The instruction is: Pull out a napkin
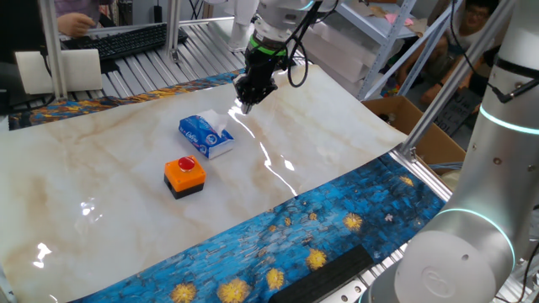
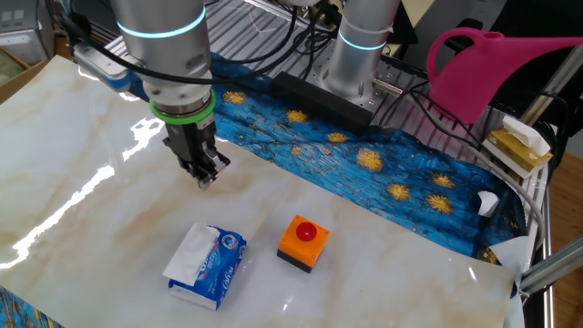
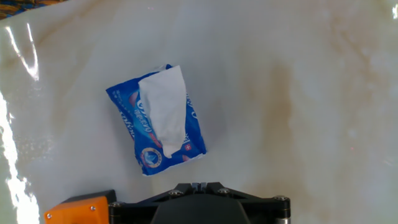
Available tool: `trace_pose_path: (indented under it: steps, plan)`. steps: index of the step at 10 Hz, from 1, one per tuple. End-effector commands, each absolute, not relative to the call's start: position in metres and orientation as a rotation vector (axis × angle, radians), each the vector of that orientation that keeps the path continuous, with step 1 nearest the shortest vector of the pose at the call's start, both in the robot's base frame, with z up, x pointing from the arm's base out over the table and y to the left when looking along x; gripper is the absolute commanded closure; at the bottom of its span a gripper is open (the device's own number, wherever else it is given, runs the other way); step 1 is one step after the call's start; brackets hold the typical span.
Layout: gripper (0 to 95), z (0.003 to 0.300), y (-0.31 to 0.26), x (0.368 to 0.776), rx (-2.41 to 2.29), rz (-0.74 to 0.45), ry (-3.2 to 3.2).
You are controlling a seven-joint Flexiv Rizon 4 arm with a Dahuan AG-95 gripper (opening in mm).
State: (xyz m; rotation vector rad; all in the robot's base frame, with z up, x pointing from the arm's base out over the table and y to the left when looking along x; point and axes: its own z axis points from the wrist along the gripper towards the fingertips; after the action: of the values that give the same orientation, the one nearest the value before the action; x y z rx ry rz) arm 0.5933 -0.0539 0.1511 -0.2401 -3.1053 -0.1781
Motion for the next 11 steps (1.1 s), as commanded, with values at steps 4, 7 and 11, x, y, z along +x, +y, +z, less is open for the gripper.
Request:
trace_pose_path:
  steps: [4,7,11]
  plan:
    - [95.0,0.1497,-0.0551,0.5963,-0.224,-0.176,-3.107]
    - [95.0,0.1497,-0.0551,0.5963,-0.21,-0.169,-3.092]
    - [95.0,0.1497,-0.0551,0.5963,-0.219,-0.142,-3.009]
